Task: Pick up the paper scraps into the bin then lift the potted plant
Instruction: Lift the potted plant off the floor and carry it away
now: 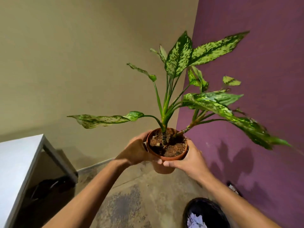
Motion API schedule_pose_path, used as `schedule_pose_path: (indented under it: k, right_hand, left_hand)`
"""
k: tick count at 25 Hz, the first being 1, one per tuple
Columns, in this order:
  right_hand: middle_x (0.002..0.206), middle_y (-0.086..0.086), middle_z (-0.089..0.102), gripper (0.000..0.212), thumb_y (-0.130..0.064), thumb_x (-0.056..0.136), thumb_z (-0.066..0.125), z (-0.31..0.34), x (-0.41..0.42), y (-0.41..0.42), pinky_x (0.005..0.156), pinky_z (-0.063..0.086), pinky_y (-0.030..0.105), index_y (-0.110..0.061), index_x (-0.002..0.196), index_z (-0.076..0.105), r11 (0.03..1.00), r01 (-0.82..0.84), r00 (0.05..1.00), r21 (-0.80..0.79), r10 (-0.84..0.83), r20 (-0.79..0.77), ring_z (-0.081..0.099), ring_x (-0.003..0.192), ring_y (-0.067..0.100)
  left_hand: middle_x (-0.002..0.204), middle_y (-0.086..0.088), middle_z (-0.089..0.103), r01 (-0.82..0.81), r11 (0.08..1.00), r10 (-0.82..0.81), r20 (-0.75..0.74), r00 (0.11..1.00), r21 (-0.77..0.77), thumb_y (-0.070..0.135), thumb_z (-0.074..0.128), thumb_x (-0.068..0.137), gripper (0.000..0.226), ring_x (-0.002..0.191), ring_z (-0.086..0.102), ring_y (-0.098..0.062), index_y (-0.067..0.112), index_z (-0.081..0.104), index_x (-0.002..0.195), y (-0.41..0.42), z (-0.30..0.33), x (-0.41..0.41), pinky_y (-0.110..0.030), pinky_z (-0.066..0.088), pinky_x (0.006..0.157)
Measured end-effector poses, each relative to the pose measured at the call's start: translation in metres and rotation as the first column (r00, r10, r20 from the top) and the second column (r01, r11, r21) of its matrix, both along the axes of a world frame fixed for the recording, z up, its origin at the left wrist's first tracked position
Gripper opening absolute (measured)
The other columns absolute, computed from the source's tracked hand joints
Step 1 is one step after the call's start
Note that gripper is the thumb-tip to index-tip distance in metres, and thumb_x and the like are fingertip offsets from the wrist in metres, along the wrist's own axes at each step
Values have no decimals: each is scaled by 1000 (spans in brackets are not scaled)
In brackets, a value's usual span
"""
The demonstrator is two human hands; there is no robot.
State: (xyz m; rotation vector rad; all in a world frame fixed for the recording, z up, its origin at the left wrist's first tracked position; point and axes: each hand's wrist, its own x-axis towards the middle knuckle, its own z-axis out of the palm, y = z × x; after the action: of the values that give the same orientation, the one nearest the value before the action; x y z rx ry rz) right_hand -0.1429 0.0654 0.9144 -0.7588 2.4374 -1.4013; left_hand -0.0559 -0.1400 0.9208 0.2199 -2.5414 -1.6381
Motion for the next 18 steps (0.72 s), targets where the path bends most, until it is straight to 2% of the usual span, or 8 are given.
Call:
schedule_pose_path:
  k: [3, 6, 8, 9, 12, 14, 16, 18]
  right_hand:
    - [112, -15, 65, 102, -66, 25, 85, 47, -10, 4, 89, 52, 34, -34, 115, 49, 1000, -16, 998, -11, 16, 55, 60, 106, 9]
    - [115, -7, 65, 92, -35, 40, 96, 68, -22, 2, 93, 51, 35, -23, 118, 51, 996, -45, 986, -77, 57, 155, 61, 108, 12]
    - [114, -5, 66, 82, -15, 49, 96, 75, -32, -1, 88, 53, 34, -19, 117, 51, 990, -66, 970, -121, 93, 226, 62, 104, 10]
    - [110, -6, 67, 77, -10, 52, 94, 77, -39, -4, 80, 55, 31, -20, 115, 51, 988, -77, 961, -133, 109, 252, 63, 100, 9]
    - [95, -6, 70, 62, 0, 60, 88, 80, -64, -21, 56, 51, 21, -19, 108, 53, 988, -99, 938, -120, 133, 319, 67, 78, 6]
    - [88, 1, 68, 53, 6, 66, 81, 79, -83, -36, 56, 49, 26, -13, 107, 52, 990, -99, 930, -102, 129, 345, 65, 67, 12]
    - [83, 11, 65, 43, 7, 73, 71, 73, -111, -55, 61, 48, 35, -6, 108, 50, 994, -62, 925, -87, 90, 370, 62, 66, 21]
    - [78, 13, 63, 30, 4, 80, 62, 69, -137, -71, 59, 48, 35, -5, 105, 49, 996, -23, 900, -87, 59, 431, 63, 61, 23]
  left_hand:
    - [120, 17, 66, 0, 998, 1, 14, 1000, -56, 30, 93, 43, 96, 113, 61, -1, 39, 52, 130, 1, 55, -10, -38, 50, 100]
    - [119, 20, 65, 31, 996, -27, 47, 999, -81, 28, 93, 44, 93, 112, 59, 2, 40, 54, 127, -3, 82, -22, -35, 49, 100]
    - [121, 19, 64, 48, 998, -45, 65, 997, -37, 23, 93, 44, 94, 117, 56, 0, 35, 53, 129, -9, 86, -34, -36, 48, 102]
    - [123, 17, 63, 57, 998, -56, 71, 996, -13, 19, 92, 45, 97, 119, 54, -3, 32, 51, 132, -12, 85, -40, -37, 48, 102]
    - [130, 10, 59, 82, 996, -85, 96, 992, 33, 8, 90, 47, 101, 126, 50, -11, 25, 48, 137, -32, 79, -67, -41, 47, 104]
    - [133, 9, 58, 115, 989, -125, 111, 986, 89, 3, 90, 51, 99, 129, 48, -12, 24, 46, 138, -52, 72, -91, -44, 44, 107]
    - [135, 11, 57, 159, 976, -177, 123, 976, 147, 0, 88, 57, 97, 129, 48, -10, 25, 45, 140, -72, 66, -119, -44, 44, 107]
    - [136, 10, 56, 201, 962, -228, 142, 963, 187, -9, 81, 63, 93, 129, 49, -11, 23, 43, 141, -90, 60, -143, -40, 46, 105]
